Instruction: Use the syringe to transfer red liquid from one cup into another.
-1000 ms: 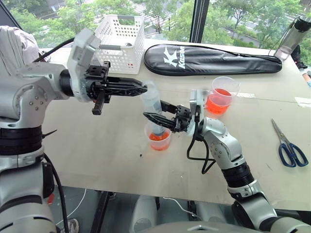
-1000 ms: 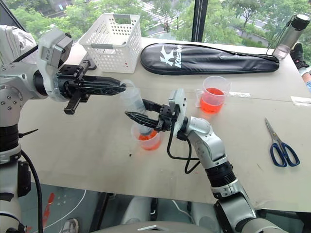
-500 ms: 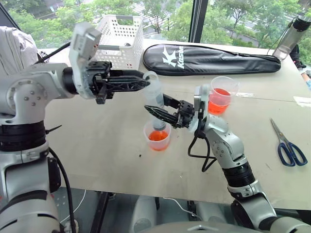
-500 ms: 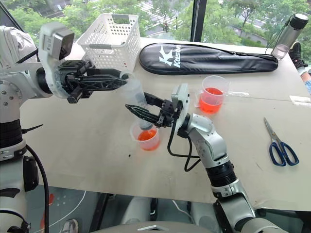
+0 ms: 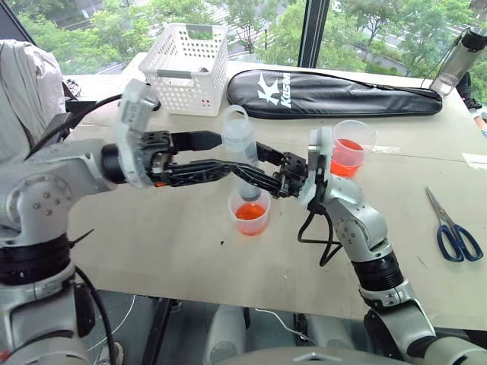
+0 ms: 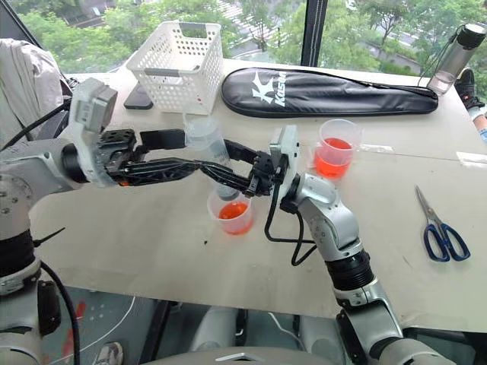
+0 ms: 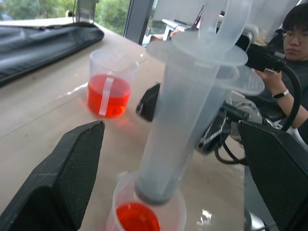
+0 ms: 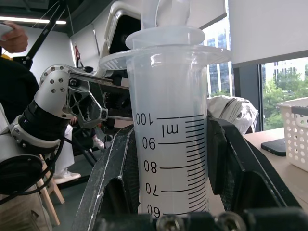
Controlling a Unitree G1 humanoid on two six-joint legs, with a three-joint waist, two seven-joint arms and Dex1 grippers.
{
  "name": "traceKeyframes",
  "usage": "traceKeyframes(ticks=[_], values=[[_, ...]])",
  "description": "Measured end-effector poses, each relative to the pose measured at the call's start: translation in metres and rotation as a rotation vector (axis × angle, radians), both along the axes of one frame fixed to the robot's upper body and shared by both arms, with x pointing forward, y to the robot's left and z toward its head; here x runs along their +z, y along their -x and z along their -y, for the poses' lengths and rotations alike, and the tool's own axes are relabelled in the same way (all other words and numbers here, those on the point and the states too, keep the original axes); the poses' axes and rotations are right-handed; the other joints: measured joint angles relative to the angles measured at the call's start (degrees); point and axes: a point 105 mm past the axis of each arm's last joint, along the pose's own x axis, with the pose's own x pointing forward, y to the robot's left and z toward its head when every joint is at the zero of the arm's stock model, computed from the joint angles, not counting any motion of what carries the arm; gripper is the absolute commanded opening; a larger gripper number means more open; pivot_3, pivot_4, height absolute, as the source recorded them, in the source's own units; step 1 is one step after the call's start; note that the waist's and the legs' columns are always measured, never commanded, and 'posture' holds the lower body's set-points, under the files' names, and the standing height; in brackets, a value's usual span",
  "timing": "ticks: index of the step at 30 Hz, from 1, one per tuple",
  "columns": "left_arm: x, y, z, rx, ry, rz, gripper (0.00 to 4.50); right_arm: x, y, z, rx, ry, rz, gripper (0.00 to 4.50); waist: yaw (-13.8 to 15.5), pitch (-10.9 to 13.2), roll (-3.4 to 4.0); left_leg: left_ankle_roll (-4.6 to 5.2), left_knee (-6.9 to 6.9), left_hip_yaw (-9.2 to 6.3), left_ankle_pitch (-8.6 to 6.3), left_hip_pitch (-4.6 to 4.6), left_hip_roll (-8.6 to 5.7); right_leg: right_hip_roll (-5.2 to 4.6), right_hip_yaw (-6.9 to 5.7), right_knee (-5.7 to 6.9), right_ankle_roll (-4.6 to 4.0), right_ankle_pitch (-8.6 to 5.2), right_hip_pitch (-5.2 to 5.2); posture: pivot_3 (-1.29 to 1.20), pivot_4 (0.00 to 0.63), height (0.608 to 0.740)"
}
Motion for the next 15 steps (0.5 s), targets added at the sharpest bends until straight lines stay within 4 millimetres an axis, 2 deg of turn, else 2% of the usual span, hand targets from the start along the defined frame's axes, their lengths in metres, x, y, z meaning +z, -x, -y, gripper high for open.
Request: traceKeyframes(ticks=[11, 12, 15], values=[[0.003, -0.001, 0.013, -0.007, 0.026, 0.034, 4.5, -0.001, -0.001, 0.001, -0.001, 0.02, 0.009, 1.49, -0.1, 0.0, 0.0, 0.0, -0.03, -0.04, 0.0, -0.01, 0.02, 0.06, 0.0, -0.01, 0.1, 0.06, -0.01, 0.0, 0.15, 0.724], [0.005, -0.001, 0.014, -0.01, 0.027, 0.045, 3.94, -0.001, -0.001, 0.001, -0.001, 0.022, 0.009, 1.49, -0.1, 0.0, 0.0, 0.0, -0.03, -0.04, 0.0, -0.01, 0.02, 0.06, 0.0, -0.01, 0.1, 0.06, -0.01, 0.0, 0.15, 0.724], [0.006, 0.001, 0.018, -0.032, 0.024, 0.063, 2.74, -0.003, -0.004, 0.001, -0.01, 0.026, 0.001, 1.49, 0.0, 0.0, 0.0, 0.0, -0.03, -0.04, 0.0, 0.0, 0.02, 0.05, 0.0, -0.01, 0.08, 0.05, 0.0, 0.0, 0.15, 0.724]])
